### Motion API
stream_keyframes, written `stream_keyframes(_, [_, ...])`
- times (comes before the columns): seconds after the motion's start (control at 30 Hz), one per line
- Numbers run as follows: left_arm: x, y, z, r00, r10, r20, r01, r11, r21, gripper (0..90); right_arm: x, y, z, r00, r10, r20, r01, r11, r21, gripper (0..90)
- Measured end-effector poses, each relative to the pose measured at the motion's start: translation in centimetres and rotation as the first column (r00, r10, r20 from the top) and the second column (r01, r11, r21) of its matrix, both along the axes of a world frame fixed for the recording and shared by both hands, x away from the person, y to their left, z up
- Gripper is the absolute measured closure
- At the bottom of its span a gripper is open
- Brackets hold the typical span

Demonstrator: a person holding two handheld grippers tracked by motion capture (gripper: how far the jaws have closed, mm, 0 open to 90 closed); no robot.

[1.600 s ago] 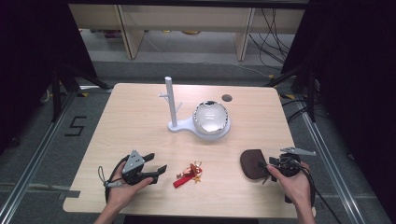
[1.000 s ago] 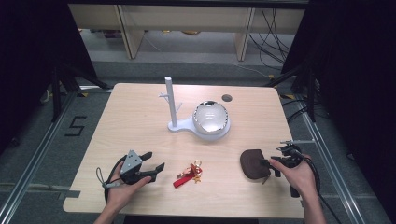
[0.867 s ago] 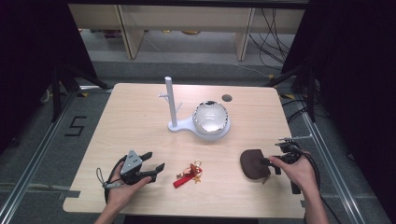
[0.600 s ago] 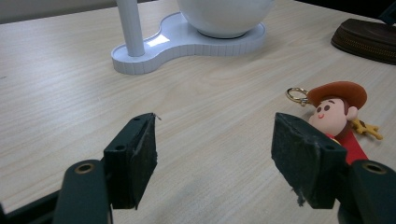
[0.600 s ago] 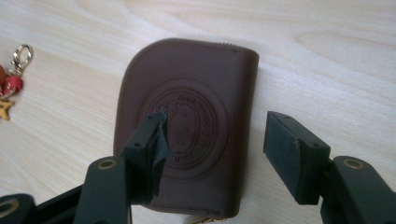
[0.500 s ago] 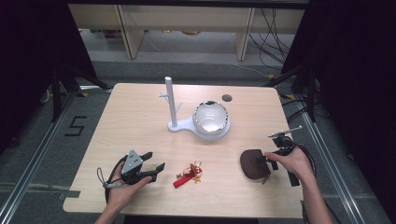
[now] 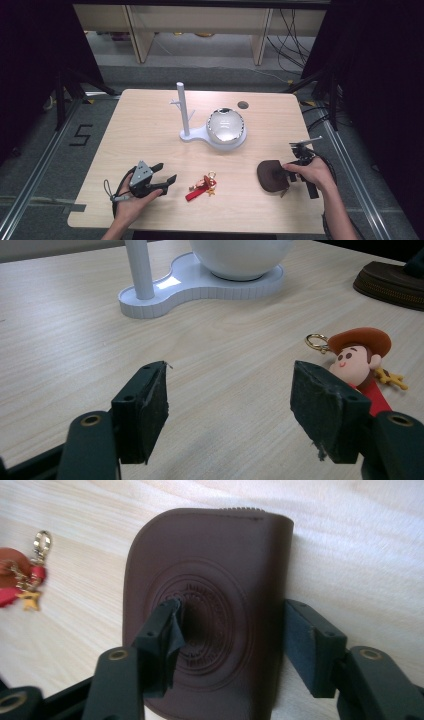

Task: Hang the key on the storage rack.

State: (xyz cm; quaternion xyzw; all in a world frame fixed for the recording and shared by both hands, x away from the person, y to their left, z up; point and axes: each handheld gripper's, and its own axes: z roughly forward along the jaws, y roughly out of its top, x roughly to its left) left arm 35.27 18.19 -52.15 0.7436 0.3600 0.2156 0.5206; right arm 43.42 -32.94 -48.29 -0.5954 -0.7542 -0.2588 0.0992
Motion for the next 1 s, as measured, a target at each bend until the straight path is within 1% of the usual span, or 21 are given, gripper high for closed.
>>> stream_keyframes(0.03, [0.0,0.0,0.0,1.0,0.001,-0.001,-0.001,1.0,-0.003,30.3,-0.1,0.2,0.3,0.9929,-0.069,-0.097,0.074,0.996,0.05,45.5])
stream_keyframes(0.07, [0.0,0.0,0.0,1.0,0.003,-0.002,-0.003,1.0,-0.004,30.4,-0.1,-0.1,0.2,0.9951,-0.052,-0.084,0.055,0.998,0.036,45.9])
stream_keyframes(0.13, [0.0,0.0,0.0,1.0,0.002,-0.004,-0.002,1.0,-0.005,30.4,-0.3,0.1,0.3,0.9938,-0.063,-0.091,0.067,0.997,0.047,46.8])
stream_keyframes(0.17, [0.1,0.0,0.0,1.0,0.002,-0.006,-0.002,1.0,-0.004,30.4,-0.2,0.0,0.2,0.9965,-0.056,-0.062,0.057,0.998,0.023,47.2])
stream_keyframes(0.27, [0.0,0.1,0.0,1.0,0.006,-0.003,-0.006,1.0,-0.006,30.4,-0.2,0.2,0.4,0.9969,-0.059,-0.052,0.06,0.998,0.01,49.0])
stream_keyframes(0.3, [0.0,0.1,0.0,1.0,0.005,-0.004,-0.005,1.0,-0.007,30.4,-0.2,0.2,0.4,0.9991,-0.02,-0.037,0.021,1.0,0.024,49.3])
stream_keyframes(0.33, [0.0,0.1,0.0,1.0,0.007,-0.004,-0.007,0.9999,-0.009,30.4,-0.2,0.3,0.4,0.9998,-0.003,0.018,0.003,1.0,-0.017,51.6])
stream_keyframes(0.37, [0.0,0.1,0.0,1.0,0.003,-0.001,-0.004,0.9998,-0.019,30.4,-0.4,0.5,1.0,0.9994,0.001,0.036,0.001,0.999,-0.037,56.1])
stream_keyframes(0.4, [0.1,0.1,-0.1,1.0,0.003,-0.002,-0.003,0.9998,-0.021,30.4,-0.4,0.5,1.0,0.9994,0.001,0.036,0.001,0.999,-0.037,56.1])
stream_keyframes(0.43, [0.1,0.2,-0.1,1.0,0.005,-0.002,-0.005,0.9998,-0.022,30.4,-0.9,1.5,2.5,0.9942,-0.081,-0.072,0.08,0.997,-0.017,58.7])
stream_keyframes(0.5, [0.0,0.2,0.0,1.0,0.003,-0.002,-0.003,0.9998,-0.019,30.4,-1.1,1.7,2.6,0.9945,-0.084,-0.062,0.083,0.997,-0.006,58.9])
stream_keyframes(0.53, [0.0,0.2,0.0,1.0,0.003,-0.002,-0.003,0.9998,-0.018,30.4,-1.2,1.9,2.9,0.9953,-0.079,-0.056,0.076,0.996,-0.045,59.1])
stream_keyframes(0.57, [0.0,0.2,0.0,1.0,0.004,-0.003,-0.004,0.9998,-0.018,30.4,-1.5,2.5,3.2,0.9901,-0.118,-0.075,0.116,0.993,-0.036,59.7])
stream_keyframes(0.6, [0.0,0.2,0.0,1.0,0.004,-0.003,-0.004,0.9998,-0.02,30.4,-1.5,2.3,3.6,0.997,-0.061,-0.048,0.057,0.996,-0.074,61.1])
stream_keyframes(0.63, [0.0,0.2,0.0,1.0,0.004,-0.003,-0.004,0.9998,-0.019,30.4,-1.5,2.3,3.4,0.9982,-0.04,0.044,0.043,0.995,-0.091,63.2])
stream_keyframes(0.67, [0.0,0.2,0.0,1.0,0.004,-0.004,-0.004,0.9998,-0.02,30.4,-1.6,2.1,3.7,0.996,0.008,0.089,0.002,0.994,-0.11,63.4])
stream_keyframes(0.7, [0.0,0.2,-0.1,1.0,0.004,-0.005,-0.004,0.9998,-0.02,30.4,-1.8,2.3,3.9,0.9871,0.062,0.148,-0.042,0.99,-0.135,63.6])
stream_keyframes(0.83, [0.0,0.2,0.0,1.0,0.004,-0.005,-0.004,0.9998,-0.021,30.4,-2.3,3.0,4.3,0.9844,0.056,0.167,-0.027,0.985,-0.172,63.7])
stream_keyframes(0.87, [0.0,0.2,0.0,1.0,0.006,-0.005,-0.006,0.9998,-0.02,30.4,-2.6,3.3,4.5,0.9875,0.032,0.155,-0.004,0.983,-0.181,63.7])
stream_keyframes(0.9, [-0.1,0.3,0.0,0.9999,0.01,-0.008,-0.01,0.9998,-0.014,30.4,-2.8,3.2,4.5,0.9766,0.074,0.202,-0.038,0.983,-0.177,63.7])
stream_keyframes(1.0, [-0.1,0.3,0.0,0.9999,0.012,-0.01,-0.012,0.9998,-0.016,30.4,-3.1,3.3,4.8,0.9698,0.082,0.23,-0.035,0.979,-0.202,63.7])
